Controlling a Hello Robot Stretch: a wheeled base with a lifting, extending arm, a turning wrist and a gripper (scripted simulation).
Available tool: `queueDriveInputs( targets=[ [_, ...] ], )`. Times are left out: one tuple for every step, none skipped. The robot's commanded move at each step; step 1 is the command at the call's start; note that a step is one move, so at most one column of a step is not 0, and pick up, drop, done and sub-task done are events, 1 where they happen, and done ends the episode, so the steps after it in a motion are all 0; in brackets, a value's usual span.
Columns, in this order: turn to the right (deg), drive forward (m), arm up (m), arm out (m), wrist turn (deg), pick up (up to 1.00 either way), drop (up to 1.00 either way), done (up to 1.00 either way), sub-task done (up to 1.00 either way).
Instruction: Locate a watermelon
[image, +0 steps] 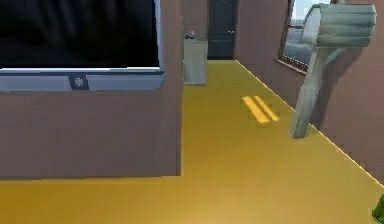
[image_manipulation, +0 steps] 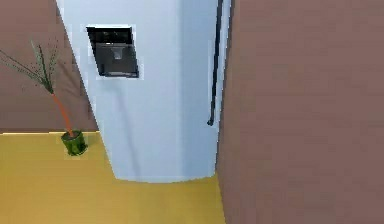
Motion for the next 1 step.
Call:
queueDriveInputs(
  targets=[
    [0.0, 0.15, 0.0, 0.0, 0.0, 0.0, 0.0, 0.0, 0.0]
  ],
)
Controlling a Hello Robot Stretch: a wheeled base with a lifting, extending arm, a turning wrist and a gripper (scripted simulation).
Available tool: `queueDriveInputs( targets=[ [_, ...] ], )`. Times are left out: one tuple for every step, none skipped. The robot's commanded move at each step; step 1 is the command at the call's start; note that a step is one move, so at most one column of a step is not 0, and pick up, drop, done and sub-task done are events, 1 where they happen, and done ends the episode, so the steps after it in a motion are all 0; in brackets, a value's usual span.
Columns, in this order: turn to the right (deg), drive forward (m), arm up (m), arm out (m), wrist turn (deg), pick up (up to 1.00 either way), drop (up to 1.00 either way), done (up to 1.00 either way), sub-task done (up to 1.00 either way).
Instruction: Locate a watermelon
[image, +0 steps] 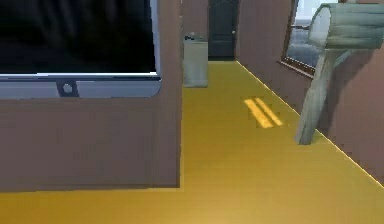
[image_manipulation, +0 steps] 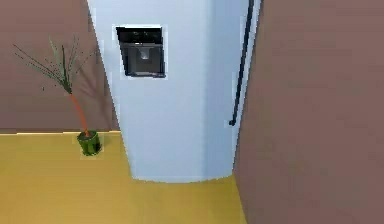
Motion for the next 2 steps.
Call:
queueDriveInputs(
  targets=[
    [-45.0, 0.0, 0.0, 0.0, 0.0, 0.0, 0.0, 0.0, 0.0],
    [-39.0, 0.0, 0.0, 0.0, 0.0, 0.0, 0.0, 0.0, 0.0]
  ],
)
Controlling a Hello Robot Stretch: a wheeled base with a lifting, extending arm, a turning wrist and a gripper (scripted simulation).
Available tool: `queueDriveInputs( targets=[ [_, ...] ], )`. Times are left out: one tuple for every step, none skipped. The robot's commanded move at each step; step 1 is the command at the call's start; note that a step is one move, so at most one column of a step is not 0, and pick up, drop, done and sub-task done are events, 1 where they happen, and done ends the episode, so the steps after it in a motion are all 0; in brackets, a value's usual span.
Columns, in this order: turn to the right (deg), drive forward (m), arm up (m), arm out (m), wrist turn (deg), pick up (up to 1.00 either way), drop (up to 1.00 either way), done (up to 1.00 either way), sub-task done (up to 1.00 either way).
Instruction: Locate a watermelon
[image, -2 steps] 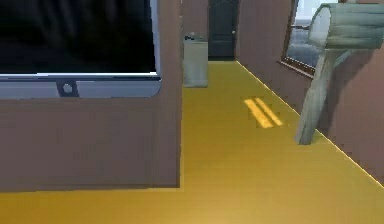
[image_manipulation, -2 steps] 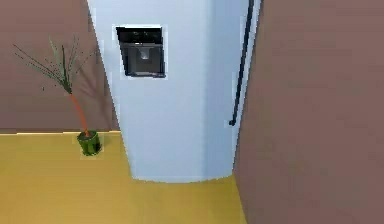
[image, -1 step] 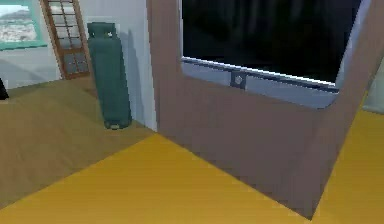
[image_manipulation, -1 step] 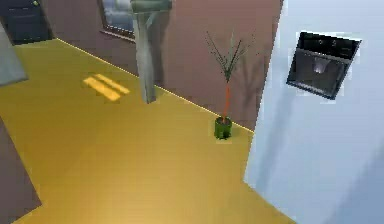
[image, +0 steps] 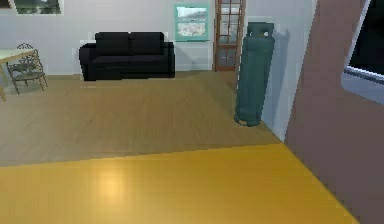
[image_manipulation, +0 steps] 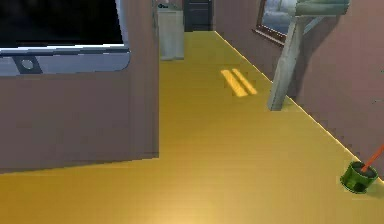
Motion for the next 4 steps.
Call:
queueDriveInputs(
  targets=[
    [0.0, 0.3, 0.0, 0.0, 0.0, 0.0, 0.0, 0.0, 0.0],
    [-45.0, 0.0, 0.0, 0.0, 0.0, 0.0, 0.0, 0.0, 0.0],
    [-6.0, 0.0, 0.0, 0.0, 0.0, 0.0, 0.0, 0.0, 0.0],
    [0.0, 0.45, 0.0, 0.0, 0.0, 0.0, 0.0, 0.0, 0.0]
  ],
)
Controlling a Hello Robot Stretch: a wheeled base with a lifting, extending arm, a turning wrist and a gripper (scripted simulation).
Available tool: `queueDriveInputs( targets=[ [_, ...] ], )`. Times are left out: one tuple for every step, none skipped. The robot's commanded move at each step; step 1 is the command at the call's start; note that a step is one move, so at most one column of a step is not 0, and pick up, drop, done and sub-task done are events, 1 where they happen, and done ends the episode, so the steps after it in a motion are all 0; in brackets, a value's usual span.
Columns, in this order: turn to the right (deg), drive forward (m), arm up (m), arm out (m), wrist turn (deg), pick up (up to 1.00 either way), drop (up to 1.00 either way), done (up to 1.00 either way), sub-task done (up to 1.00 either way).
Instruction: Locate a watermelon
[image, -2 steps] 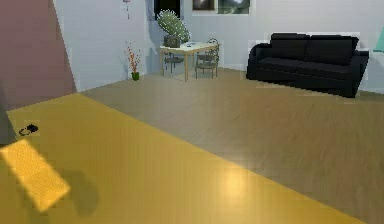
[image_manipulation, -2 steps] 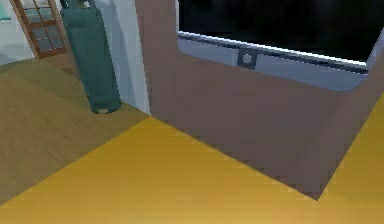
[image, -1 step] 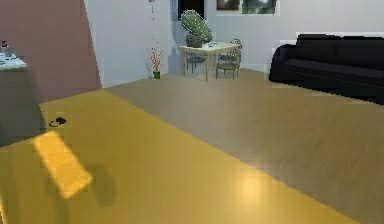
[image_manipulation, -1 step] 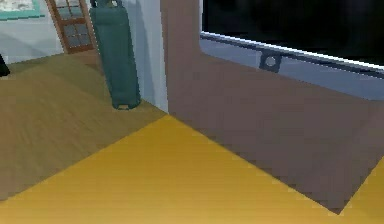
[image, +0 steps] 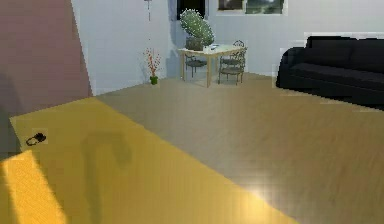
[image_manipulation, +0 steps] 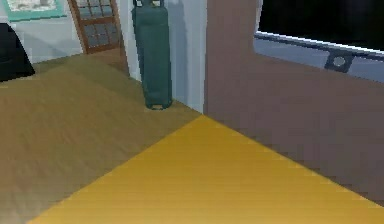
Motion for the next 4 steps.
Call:
queueDriveInputs(
  targets=[
    [-45.0, 0.0, 0.0, 0.0, 0.0, 0.0, 0.0, 0.0, 0.0],
    [0.0, 1.0, 0.0, 0.0, 0.0, 0.0, 0.0, 0.0, 0.0],
    [0.0, 1.0, 0.0, 0.0, 0.0, 0.0, 0.0, 0.0, 0.0],
    [0.0, 0.15, 0.0, 0.0, 0.0, 0.0, 0.0, 0.0, 0.0]
  ],
)
